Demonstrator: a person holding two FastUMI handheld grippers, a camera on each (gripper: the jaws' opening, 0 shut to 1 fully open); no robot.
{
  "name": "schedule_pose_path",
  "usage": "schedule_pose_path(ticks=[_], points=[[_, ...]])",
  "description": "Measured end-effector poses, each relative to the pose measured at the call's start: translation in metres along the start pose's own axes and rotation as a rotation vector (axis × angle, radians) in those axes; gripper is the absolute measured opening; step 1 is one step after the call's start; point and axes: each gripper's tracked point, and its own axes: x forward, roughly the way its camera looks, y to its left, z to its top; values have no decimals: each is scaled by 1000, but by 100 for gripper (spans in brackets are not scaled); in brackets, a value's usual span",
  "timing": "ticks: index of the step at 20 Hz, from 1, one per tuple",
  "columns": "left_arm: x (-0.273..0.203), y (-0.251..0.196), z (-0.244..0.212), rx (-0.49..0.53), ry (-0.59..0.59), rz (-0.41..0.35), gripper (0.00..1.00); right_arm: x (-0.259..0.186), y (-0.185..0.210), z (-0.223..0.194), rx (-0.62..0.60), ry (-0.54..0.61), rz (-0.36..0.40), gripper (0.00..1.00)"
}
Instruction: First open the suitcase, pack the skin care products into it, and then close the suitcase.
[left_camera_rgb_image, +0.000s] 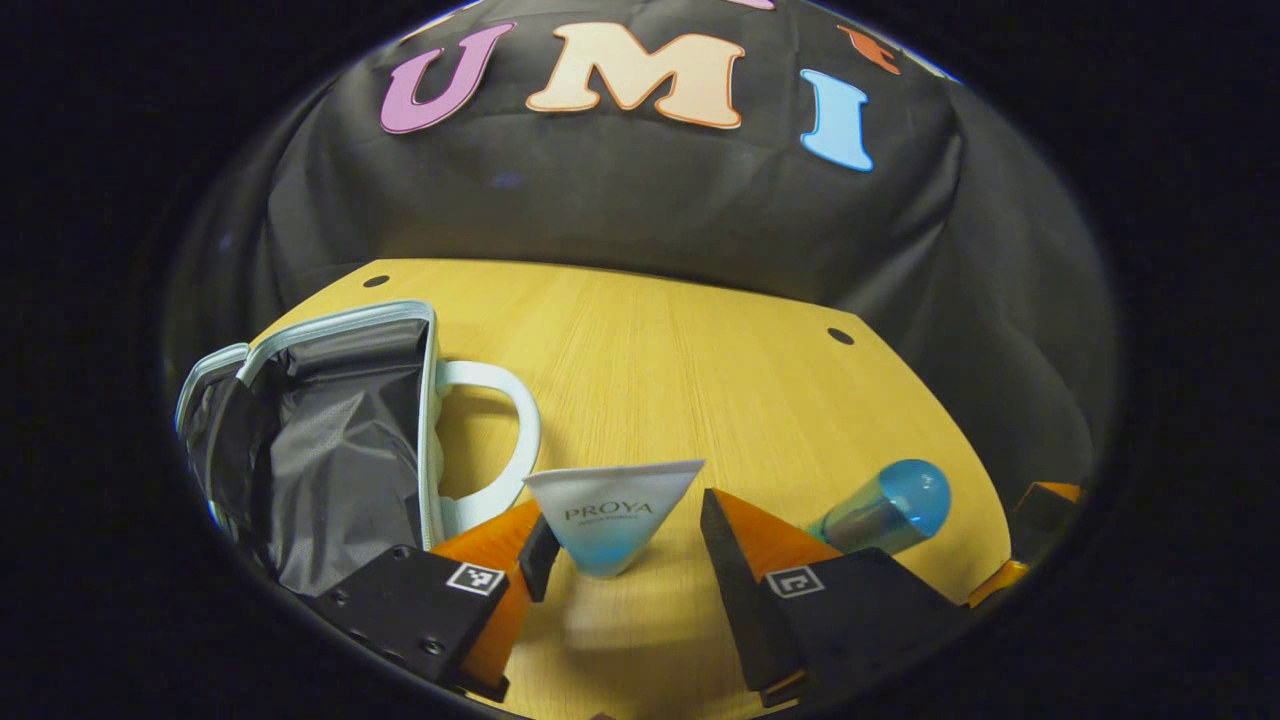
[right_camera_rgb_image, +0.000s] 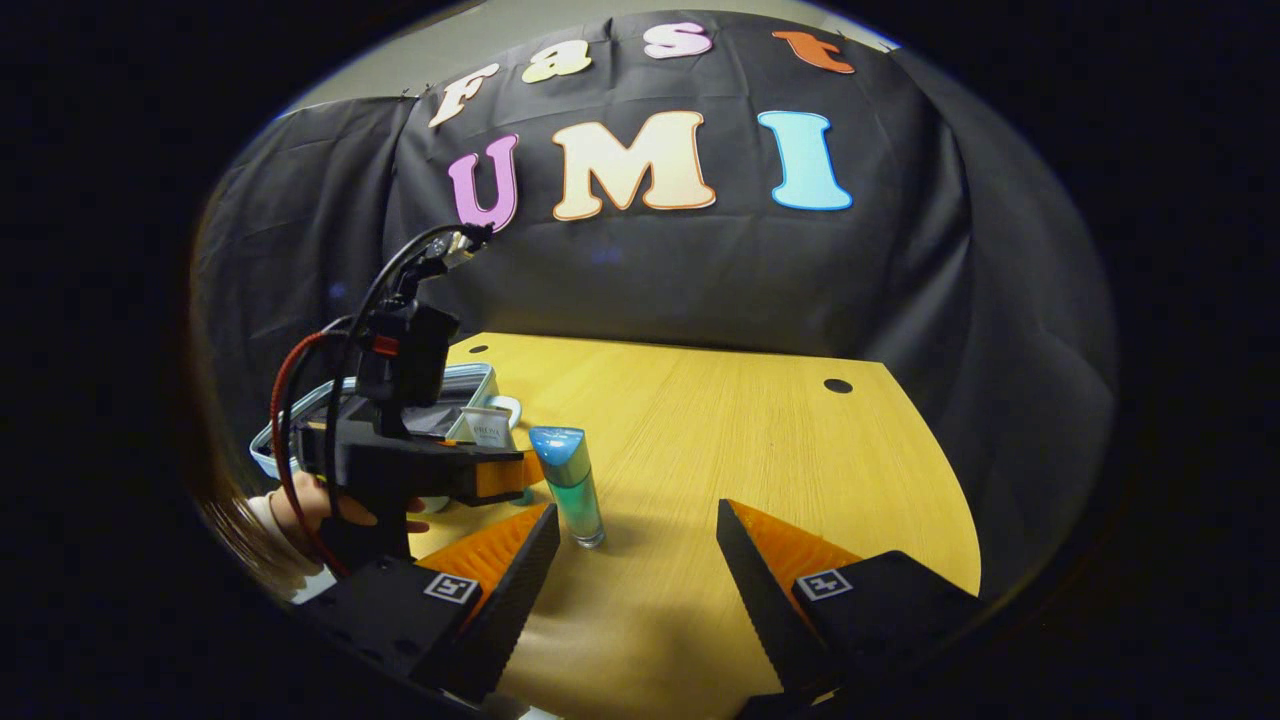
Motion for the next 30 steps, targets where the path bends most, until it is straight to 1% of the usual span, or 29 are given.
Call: schedule_pose_path(ticks=[1, 2, 3, 4, 5, 6, 7, 8, 9, 13, 14, 16, 18, 19, 20, 21, 22, 24, 27, 28, 29, 30], points=[[5, 3, -5, -1, 20, 23, 78, 1, -1, -2, -4, 5, -2, 100], [8, 6, -11, -4, 42, 37, 70, 2, -3, -4, -6, 10, -4, 99], [9, 10, -14, -12, 60, 51, 60, 2, -3, -5, -5, 12, -4, 100], [9, 9, -12, -23, 59, 44, 50, 3, -2, -7, -2, 14, -3, 99], [13, 8, -11, -26, 52, 31, 50, 4, -1, -8, 0, 15, -2, 100], [12, 4, -10, -42, 58, 10, 50, 7, 0, -9, 1, 17, -1, 99], [10, 1, -11, -65, 63, -10, 47, 10, 1, -11, -2, 23, -1, 98], [6, -2, -8, -87, 69, -26, 49, 14, 3, -13, -7, 30, 0, 100], [1, -4, -3, -101, 70, -43, 46, 17, 6, -15, -11, 35, 3, 99], [-23, -10, 33, -127, 19, -125, 46, 31, 26, -20, -7, 46, 41, 99], [-30, -6, 41, -127, 17, -129, 46, 36, 33, -20, -3, 44, 54, 97], [-46, 9, 61, -133, -5, -123, 48, 48, 44, -19, 5, 42, 77, 97], [-58, 23, 81, -155, -40, -127, 48, 61, 52, -22, 11, 42, 91, 97], [-62, 34, 84, -161, -43, -117, 45, 67, 56, -24, 12, 42, 96, 97], [-66, 49, 86, -163, -37, -95, 48, 74, 59, -26, 12, 43, 99, 97], [-68, 65, 84, -163, -32, -64, 45, 80, 60, -28, 9, 46, 100, 97], [-71, 80, 83, -168, -23, -36, 46, 86, 61, -31, 2, 49, 98, 97], [-73, 109, 70, -210, 15, 8, 45, 97, 61, -35, -14, 50, 89, 96], [-73, 151, 30, -247, 147, 67, 46, 110, 57, -37, 5, 54, 77, 96], [-76, 161, 20, -252, 186, 80, 43, 113, 56, -39, 14, 56, 77, 96], [-76, 167, 12, -253, 221, 86, 46, 116, 57, -40, 18, 62, 76, 96], [-76, 172, 5, -252, 253, 90, 46, 119, 56, -42, 18, 66, 74, 93]])
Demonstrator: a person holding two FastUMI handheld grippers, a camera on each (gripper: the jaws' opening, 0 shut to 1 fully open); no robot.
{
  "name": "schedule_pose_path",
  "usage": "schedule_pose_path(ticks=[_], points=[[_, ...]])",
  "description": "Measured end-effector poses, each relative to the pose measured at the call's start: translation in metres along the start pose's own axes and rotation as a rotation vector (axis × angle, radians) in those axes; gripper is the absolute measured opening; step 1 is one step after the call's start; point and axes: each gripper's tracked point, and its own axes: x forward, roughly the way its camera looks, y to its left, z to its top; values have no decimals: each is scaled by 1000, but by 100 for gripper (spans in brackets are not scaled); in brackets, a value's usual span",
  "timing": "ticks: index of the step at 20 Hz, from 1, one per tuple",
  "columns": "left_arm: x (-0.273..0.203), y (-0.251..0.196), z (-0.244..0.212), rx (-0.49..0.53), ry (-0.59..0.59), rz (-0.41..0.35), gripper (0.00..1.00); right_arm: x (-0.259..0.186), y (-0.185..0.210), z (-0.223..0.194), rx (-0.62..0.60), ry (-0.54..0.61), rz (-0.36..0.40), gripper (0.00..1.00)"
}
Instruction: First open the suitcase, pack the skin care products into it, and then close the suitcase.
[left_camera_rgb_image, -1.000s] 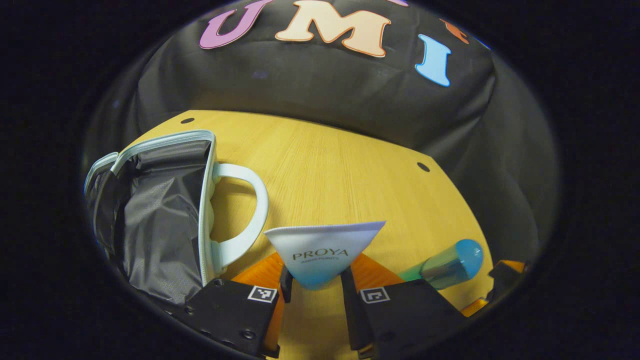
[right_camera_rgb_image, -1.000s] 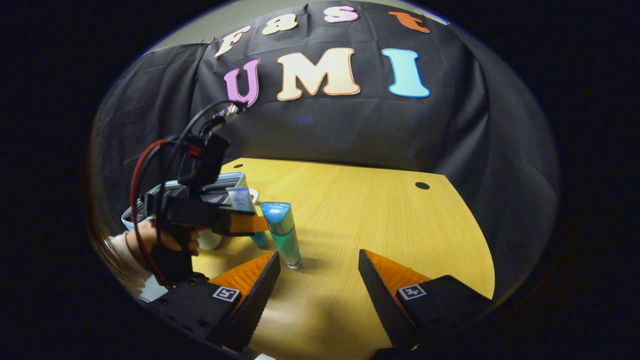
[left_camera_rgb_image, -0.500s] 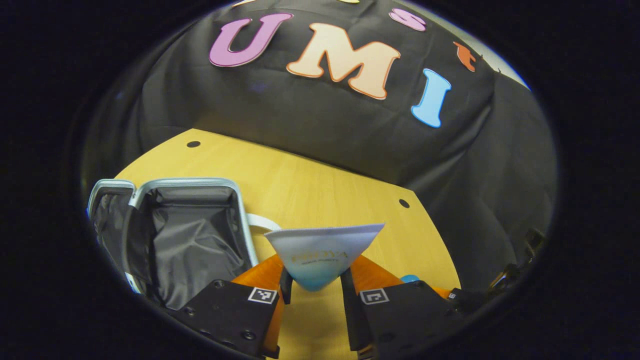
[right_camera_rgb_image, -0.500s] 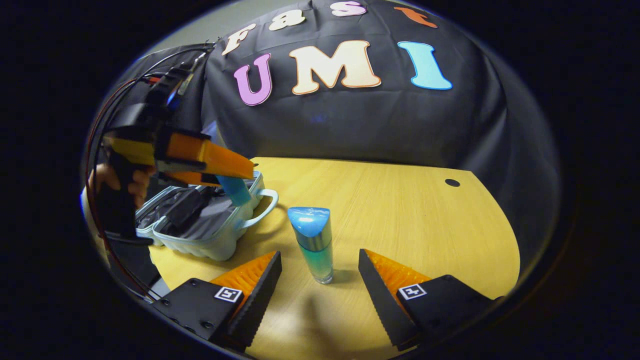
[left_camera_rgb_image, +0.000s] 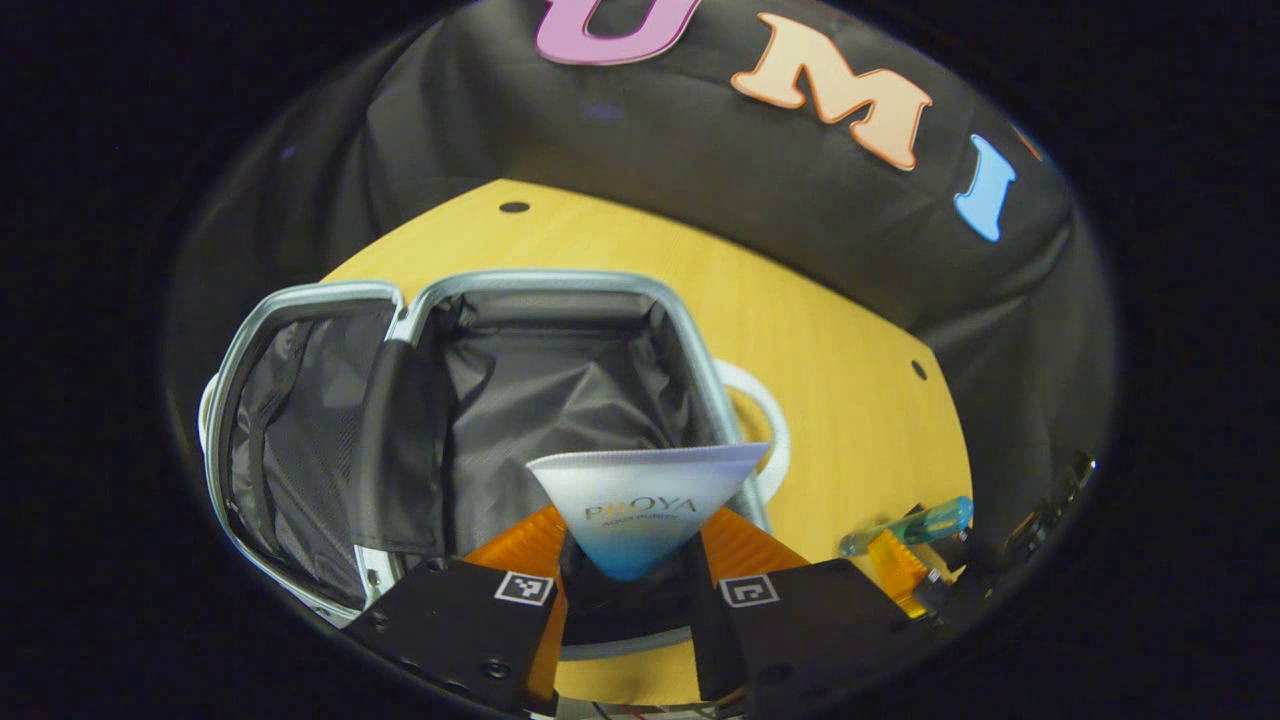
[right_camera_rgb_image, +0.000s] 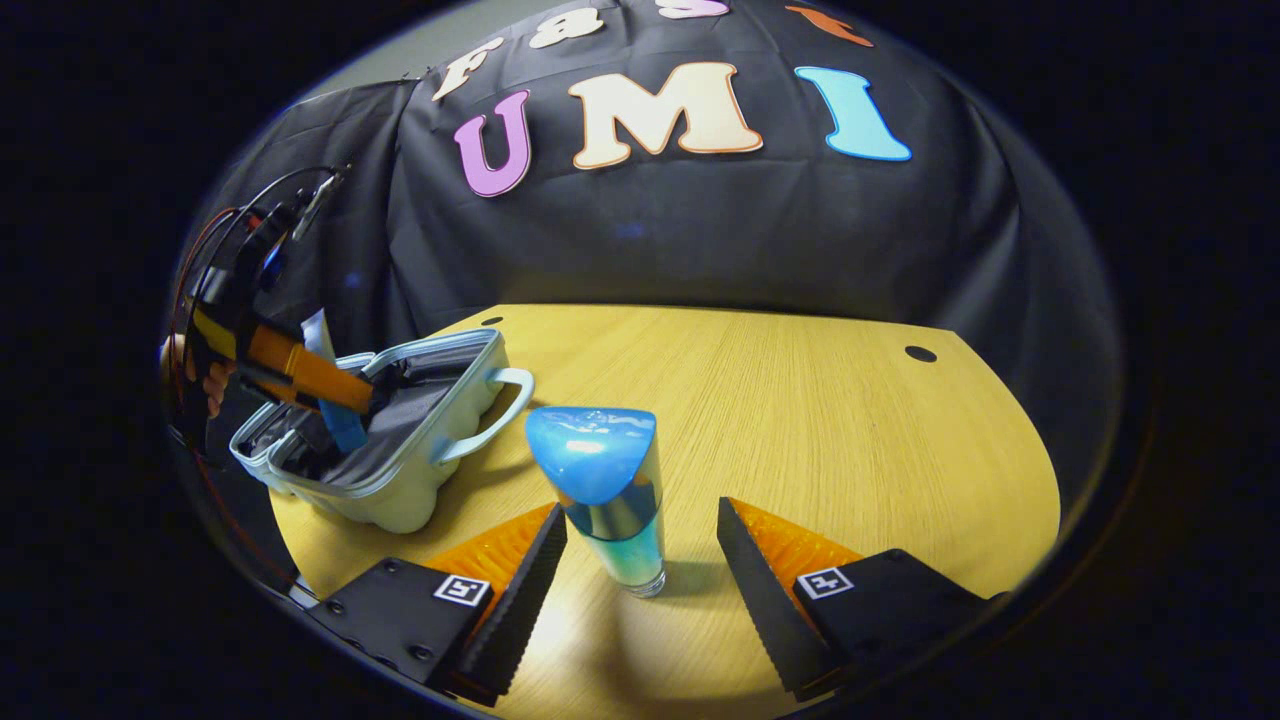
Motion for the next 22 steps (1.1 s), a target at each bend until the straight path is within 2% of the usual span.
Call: schedule_pose_path(ticks=[3, 4, 5, 6, 8, 10, 11, 12, 15, 16, 17, 18, 19, 20, 22], points=[[10, 16, -16, 16, 81, 23, 48, 10, 2, -5, 1, 14, 0, 89], [13, 20, -23, 13, 121, 35, 48, 11, 2, -7, 1, 19, -2, 80], [15, 22, -31, 7, 155, 40, 46, 12, 2, -7, -1, 17, -1, 82], [17, 22, -35, -1, 179, 40, 49, 12, 2, -7, -3, 12, -2, 72], [21, 22, -37, -11, 199, 40, 46, 15, 7, -6, 3, 10, 7, 66], [23, 23, -36, -5, 200, 42, 48, 15, 5, -8, -18, 8, -10, 48], [23, 23, -33, 3, 197, 50, 48, 14, 6, -8, -26, 9, -14, 48], [24, 26, -32, 10, 197, 53, 56, 15, 4, -8, -25, 11, -17, 46], [21, 31, -31, 15, 194, 68, 66, 12, 3, -9, -2, 27, -24, 45], [18, 32, -31, 15, 190, 68, 74, 10, 1, -9, 7, 39, -33, 43], [14, 32, -29, 16, 183, 70, 78, 5, -1, -9, 13, 49, -41, 43], [9, 33, -26, 19, 168, 70, 91, 3, -1, -4, 20, 48, -45, 43], [5, 36, -24, 18, 154, 76, 92, -2, 0, 4, 26, 44, -46, 45], [-1, 39, -21, 11, 142, 78, 96, -6, 3, 13, 31, 36, -42, 43], [-15, 44, -15, -7, 112, 78, 96, -15, 15, 36, 36, 5, -21, 40]])
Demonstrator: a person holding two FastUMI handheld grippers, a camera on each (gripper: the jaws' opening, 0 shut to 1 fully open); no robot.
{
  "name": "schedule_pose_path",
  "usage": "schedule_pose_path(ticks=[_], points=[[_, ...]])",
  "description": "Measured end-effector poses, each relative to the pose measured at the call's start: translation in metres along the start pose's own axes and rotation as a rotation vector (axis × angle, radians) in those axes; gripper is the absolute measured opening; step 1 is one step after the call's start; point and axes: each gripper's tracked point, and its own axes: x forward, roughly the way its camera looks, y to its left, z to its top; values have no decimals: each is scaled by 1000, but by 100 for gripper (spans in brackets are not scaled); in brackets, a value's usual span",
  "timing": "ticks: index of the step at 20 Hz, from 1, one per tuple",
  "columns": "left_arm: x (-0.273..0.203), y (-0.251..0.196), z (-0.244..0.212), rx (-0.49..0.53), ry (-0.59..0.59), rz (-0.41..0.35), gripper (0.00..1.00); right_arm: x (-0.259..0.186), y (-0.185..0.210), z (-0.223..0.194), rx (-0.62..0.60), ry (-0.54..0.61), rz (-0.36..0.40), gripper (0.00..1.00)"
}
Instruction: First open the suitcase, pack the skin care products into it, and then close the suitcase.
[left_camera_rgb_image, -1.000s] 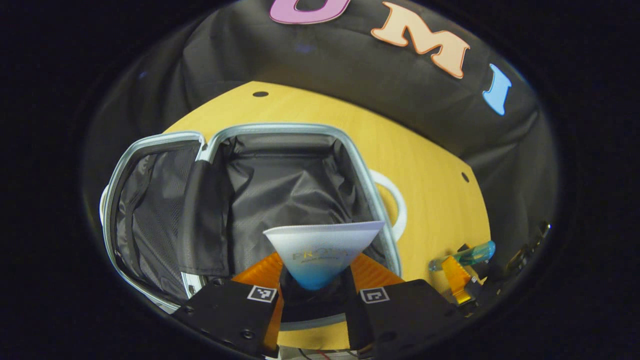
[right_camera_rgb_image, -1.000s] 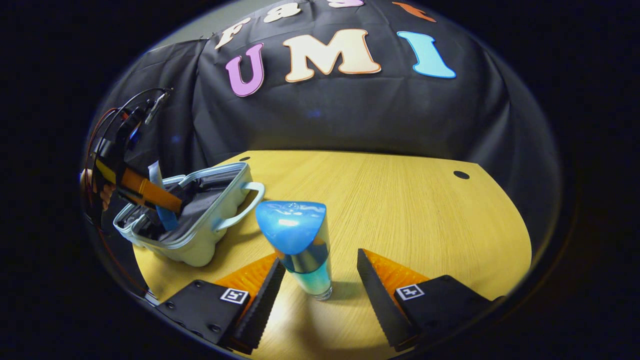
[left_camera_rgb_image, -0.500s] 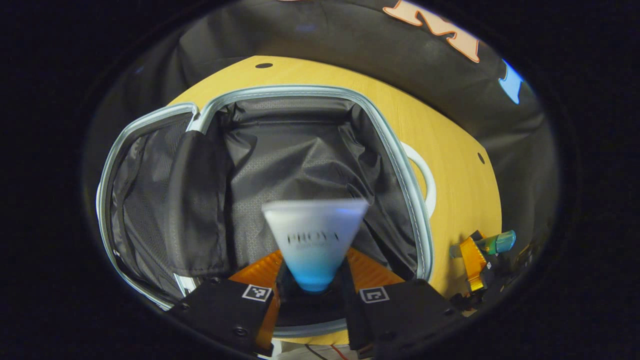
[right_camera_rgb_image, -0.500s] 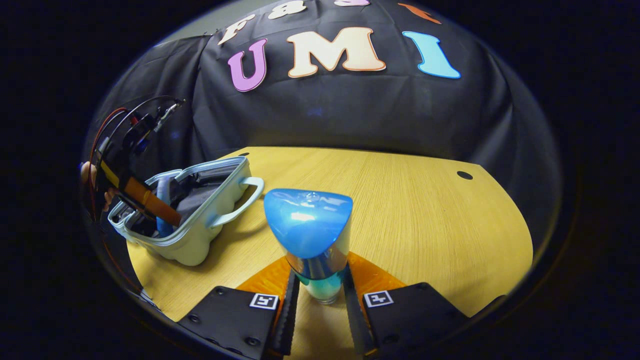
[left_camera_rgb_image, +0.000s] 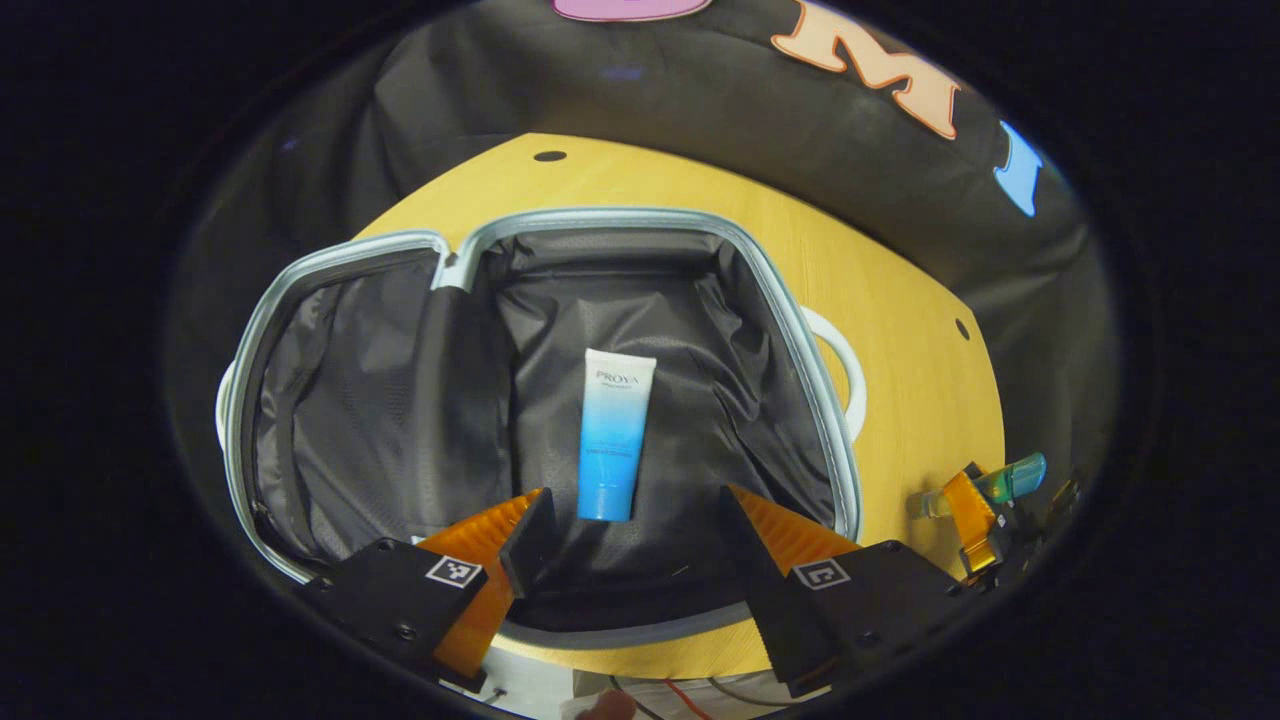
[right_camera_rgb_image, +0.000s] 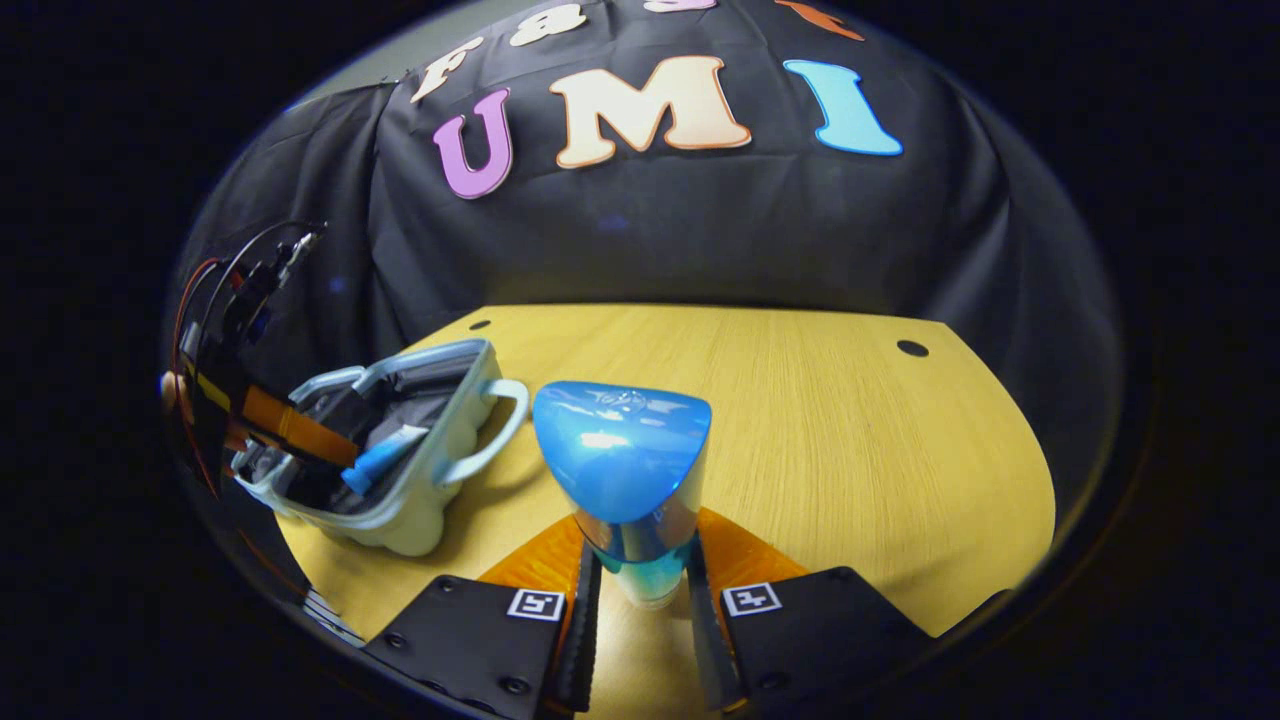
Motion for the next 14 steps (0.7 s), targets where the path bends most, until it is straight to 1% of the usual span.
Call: schedule_pose_path(ticks=[2, 3, 4, 7, 8, 9, 10, 11, 14], points=[[-16, 9, 5, -22, -35, -2, 96, -6, 19, 24, -19, -25, 25, 40], [-25, 13, 8, -34, -54, -6, 96, -7, 31, 35, -31, -34, 40, 43], [-34, 17, 12, -49, -75, -13, 97, -10, 43, 44, -38, -42, 60, 43], [-57, 35, 21, -103, -138, -21, 96, -12, 89, 65, -43, -46, 139, 43], [-64, 43, 23, -123, -157, -20, 96, -11, 105, 68, -42, -39, 168, 43], [-70, 52, 24, -144, -171, -19, 96, -8, 123, 69, -47, -27, 199, 46], [-75, 62, 24, -163, -186, -15, 96, -5, 140, 69, -56, -16, 228, 43], [-80, 72, 23, -178, -197, -7, 96, 0, 158, 68, -71, -2, 258, 43], [-90, 107, 15, -215, -213, 31, 96, 21, 210, 48, -91, 75, 347, 43]])
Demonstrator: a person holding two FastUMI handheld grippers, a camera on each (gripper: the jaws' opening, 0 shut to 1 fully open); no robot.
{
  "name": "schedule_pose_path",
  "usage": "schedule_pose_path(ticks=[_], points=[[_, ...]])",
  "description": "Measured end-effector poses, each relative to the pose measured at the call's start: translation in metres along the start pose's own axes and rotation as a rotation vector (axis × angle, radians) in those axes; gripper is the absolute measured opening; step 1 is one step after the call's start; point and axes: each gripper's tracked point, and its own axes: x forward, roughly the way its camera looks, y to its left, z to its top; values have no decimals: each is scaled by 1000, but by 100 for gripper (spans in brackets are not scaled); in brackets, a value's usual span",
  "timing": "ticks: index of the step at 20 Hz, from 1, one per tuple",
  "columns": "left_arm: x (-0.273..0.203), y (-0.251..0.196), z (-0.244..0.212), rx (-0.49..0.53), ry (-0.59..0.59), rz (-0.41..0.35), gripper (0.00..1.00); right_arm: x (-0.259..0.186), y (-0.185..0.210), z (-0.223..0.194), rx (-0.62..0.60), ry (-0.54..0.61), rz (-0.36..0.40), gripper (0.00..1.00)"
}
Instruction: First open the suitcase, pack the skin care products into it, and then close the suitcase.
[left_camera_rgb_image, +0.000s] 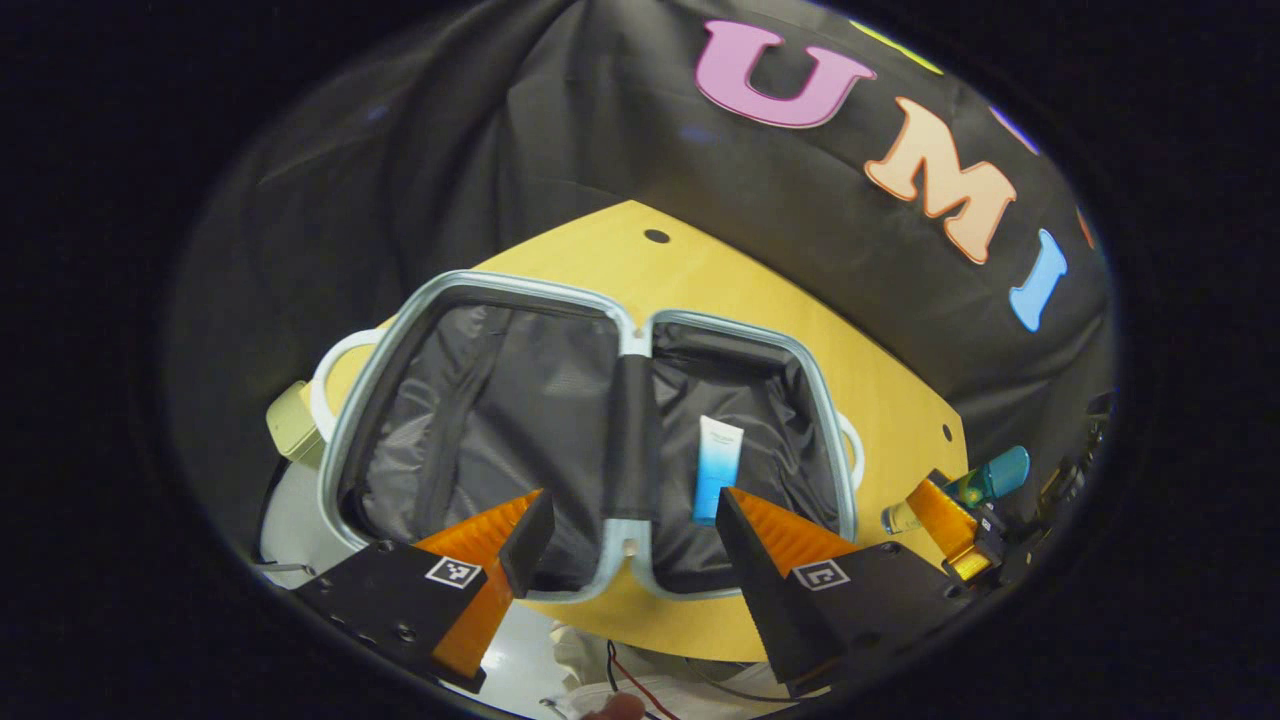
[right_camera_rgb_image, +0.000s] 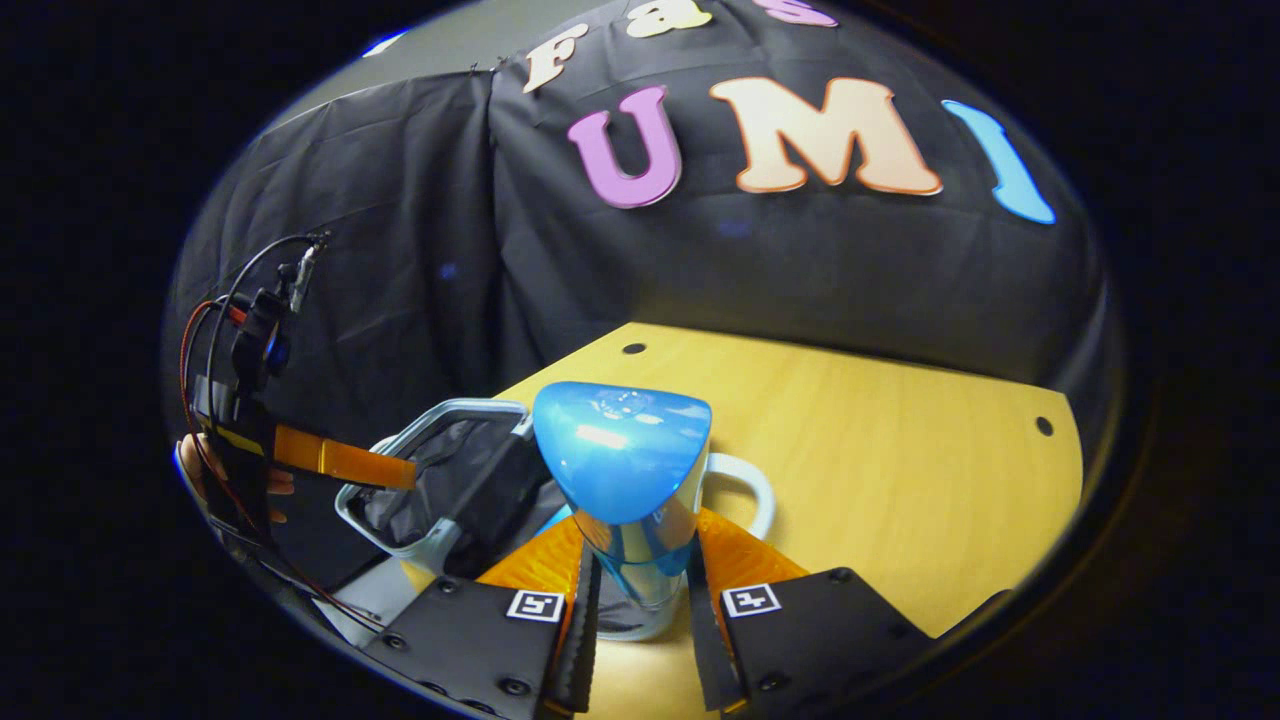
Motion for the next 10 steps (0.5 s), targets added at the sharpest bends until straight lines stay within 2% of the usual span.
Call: schedule_pose_path(ticks=[2, 3, 5, 6, 8, 10], points=[[-7, 22, 0, -23, -7, 26, 96, 28, 21, -21, 3, 81, 41, 40], [-10, 31, -1, -37, -10, 37, 96, 40, 27, -35, 2, 126, 47, 43], [-17, 48, 3, -64, -26, 54, 96, 60, 35, -56, -5, 205, 55, 40], [-20, 55, 5, -77, -34, 58, 96, 68, 38, -63, -10, 231, 55, 43], [-24, 66, 6, -101, -44, 67, 96, 77, 40, -76, -24, 282, 47, 43], [-28, 77, 8, -118, -54, 79, 96, 83, 38, -89, -27, 323, 29, 40]])
